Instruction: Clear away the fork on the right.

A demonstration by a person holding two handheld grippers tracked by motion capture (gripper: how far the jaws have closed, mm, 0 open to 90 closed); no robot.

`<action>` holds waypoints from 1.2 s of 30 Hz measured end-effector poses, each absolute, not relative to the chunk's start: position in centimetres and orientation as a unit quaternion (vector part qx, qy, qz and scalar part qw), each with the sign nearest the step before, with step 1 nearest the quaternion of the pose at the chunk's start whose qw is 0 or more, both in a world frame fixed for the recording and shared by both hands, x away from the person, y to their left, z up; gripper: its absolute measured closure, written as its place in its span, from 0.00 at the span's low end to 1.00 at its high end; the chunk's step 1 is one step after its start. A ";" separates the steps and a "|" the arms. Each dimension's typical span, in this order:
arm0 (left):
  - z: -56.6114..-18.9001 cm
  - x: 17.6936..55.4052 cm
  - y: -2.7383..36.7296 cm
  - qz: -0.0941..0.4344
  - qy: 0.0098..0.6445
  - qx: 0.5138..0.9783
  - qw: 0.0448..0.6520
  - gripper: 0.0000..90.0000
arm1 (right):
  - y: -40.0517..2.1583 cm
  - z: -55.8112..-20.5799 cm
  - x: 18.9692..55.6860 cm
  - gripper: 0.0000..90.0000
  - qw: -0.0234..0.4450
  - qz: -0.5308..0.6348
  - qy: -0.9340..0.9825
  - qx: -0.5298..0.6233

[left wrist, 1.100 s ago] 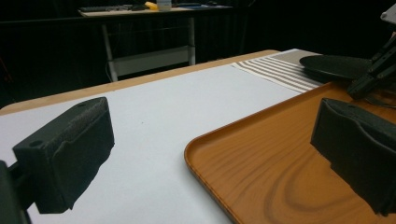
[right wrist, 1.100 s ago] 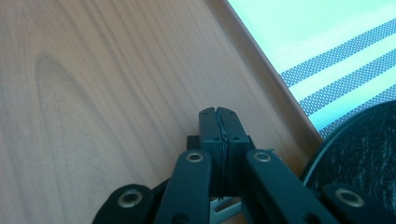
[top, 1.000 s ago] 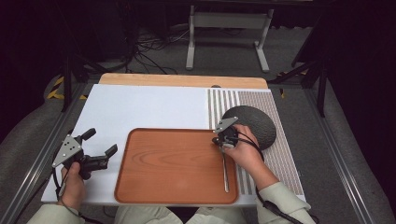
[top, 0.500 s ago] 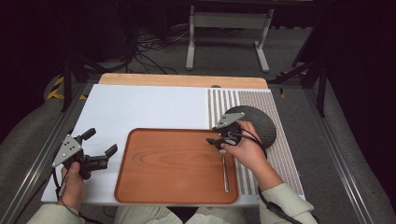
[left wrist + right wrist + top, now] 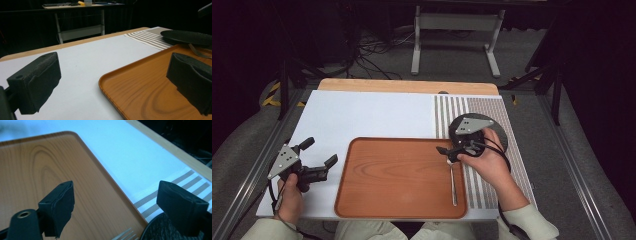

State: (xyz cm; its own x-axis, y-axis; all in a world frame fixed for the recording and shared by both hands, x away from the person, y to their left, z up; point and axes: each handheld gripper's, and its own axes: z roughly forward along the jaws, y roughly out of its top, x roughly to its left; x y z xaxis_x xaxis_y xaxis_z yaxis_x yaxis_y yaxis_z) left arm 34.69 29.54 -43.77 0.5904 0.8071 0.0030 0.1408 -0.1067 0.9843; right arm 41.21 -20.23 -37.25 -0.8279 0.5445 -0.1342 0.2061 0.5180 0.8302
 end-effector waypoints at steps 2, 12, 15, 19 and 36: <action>-43.8 34.7 29.5 0.292 0.346 0.683 0.573 0.00 | -20.6 -37.1 41.0 0.16 0.197 0.443 0.846 0.221; -43.7 34.7 29.5 0.291 0.345 0.686 0.571 0.00 | -24.5 -36.6 39.1 0.14 0.225 0.485 0.813 0.230; -43.7 34.7 29.5 0.293 0.345 0.684 0.572 0.00 | -25.5 -36.7 38.5 0.14 0.230 0.498 0.804 0.229; -43.7 34.7 29.5 0.292 0.345 0.686 0.571 0.00 | -26.6 -36.9 37.9 0.13 0.236 0.513 0.792 0.233; -43.6 34.7 29.5 0.295 0.345 0.681 0.574 0.00 | -29.6 -39.0 36.2 0.11 0.243 0.571 0.742 0.253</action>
State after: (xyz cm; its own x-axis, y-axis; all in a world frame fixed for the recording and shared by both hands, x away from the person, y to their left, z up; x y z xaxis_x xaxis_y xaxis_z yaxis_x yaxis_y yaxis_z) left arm 34.67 29.53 -43.64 0.5882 0.8087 0.0053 0.1313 -0.1019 0.9861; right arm 36.20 -29.64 -39.02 -0.7538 0.6533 -0.0707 0.0986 0.2187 0.9708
